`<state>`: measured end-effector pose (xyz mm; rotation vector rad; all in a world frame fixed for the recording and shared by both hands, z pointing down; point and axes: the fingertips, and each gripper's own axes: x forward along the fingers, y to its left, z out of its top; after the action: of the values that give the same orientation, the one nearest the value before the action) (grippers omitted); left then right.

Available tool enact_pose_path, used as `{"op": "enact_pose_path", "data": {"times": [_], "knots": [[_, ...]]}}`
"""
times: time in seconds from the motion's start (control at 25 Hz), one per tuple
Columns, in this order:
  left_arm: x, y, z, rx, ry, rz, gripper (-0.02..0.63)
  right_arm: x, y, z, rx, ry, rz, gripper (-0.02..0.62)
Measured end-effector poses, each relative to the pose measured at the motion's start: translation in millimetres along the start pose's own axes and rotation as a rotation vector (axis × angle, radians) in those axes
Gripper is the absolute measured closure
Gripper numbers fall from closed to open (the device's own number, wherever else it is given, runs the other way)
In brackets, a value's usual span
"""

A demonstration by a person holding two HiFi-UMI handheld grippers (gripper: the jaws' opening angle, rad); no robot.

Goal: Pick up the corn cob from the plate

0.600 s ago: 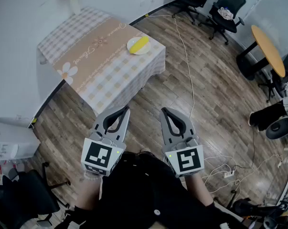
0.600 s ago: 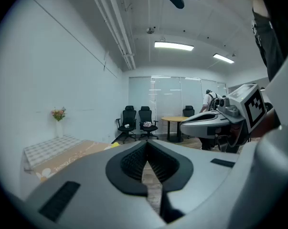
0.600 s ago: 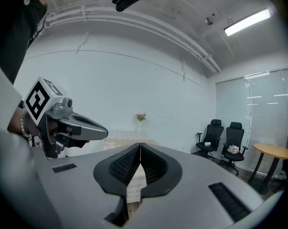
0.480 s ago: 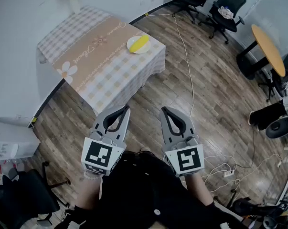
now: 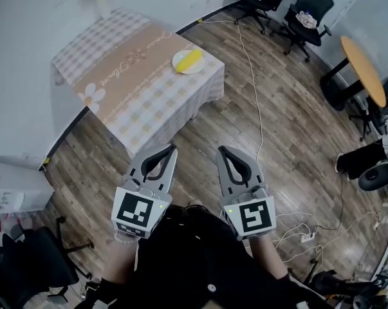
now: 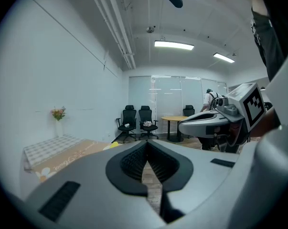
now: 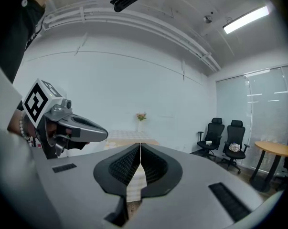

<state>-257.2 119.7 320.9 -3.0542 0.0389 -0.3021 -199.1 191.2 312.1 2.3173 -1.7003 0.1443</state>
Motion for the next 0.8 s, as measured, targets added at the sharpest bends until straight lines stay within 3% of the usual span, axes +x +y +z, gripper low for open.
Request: {"op": "enact_pose_path", "data": {"times": [0.28,0.52,0.8], "knots": [[-2.4,-8.2,1.2,0.028,0.009,0.028,0.592,2.6,-3.9,0.8,0.006,-0.036,0.024,0.554],[1.4,-17.5,-0.3,-0.011,0.021,0.059,0.592,-2.6,-10.1,-5.1,0.007,-0.040,0.052,0.554],[11.9,-34.5,-1.9,0.004,0.014,0.064,0.592,-18.5,-27.0,-16.0,0.006,-0.005,0.045,0.554]]}}
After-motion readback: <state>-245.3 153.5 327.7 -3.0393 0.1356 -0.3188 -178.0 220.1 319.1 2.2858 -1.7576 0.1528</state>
